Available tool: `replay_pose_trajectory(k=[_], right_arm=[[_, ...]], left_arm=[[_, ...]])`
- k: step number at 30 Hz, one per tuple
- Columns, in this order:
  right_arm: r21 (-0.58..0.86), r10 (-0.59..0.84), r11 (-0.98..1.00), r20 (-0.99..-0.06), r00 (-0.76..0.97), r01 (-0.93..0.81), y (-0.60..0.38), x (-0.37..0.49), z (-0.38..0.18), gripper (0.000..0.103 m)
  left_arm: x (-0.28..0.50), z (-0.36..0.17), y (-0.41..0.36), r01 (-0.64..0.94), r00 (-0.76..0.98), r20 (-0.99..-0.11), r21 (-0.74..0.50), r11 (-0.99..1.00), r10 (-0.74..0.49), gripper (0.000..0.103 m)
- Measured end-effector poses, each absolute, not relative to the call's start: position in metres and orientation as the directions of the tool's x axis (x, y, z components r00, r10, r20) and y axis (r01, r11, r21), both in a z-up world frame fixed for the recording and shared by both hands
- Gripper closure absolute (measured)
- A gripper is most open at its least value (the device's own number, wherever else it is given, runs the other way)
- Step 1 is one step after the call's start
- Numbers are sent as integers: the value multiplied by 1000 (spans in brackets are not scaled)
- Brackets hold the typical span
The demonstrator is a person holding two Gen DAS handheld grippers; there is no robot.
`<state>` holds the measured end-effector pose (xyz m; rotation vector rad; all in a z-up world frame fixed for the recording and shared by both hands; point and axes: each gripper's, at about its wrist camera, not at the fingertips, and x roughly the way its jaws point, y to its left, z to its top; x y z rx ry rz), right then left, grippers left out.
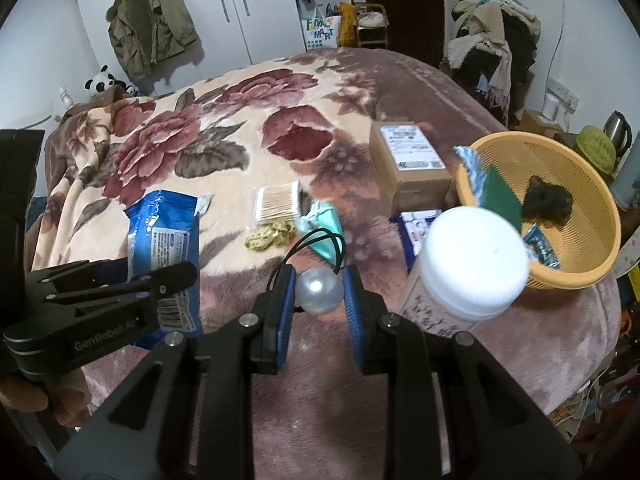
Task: Organize soft objects
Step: 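Carry the wipe pack and hair tie over the yellow basket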
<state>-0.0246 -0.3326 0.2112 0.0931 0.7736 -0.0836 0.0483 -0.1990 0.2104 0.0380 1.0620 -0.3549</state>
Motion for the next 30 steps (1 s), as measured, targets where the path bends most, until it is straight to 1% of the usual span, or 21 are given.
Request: replay_pose_trajectory(k=[12,21,26,30], right_arm=[[89,-80,979,-654,752,181,-390,-27,242,78],[118,-117,963,-628,769,243,-442,-28,257,78],[127,-144,951,-625,768,282,-470,-27,260,78],[128,-168,941,-629,759,315,-492,-26,259,78]], left_arm=[[64,245,-260,372,449,-833,-153,916,-322,56],[79,273,-319,439,434,-810,-191,878,-394,56],[89,277,-355,475,419,-802,-205,856,-425,56],[99,271,-388,499,376,-807,-238,833,-456,56]])
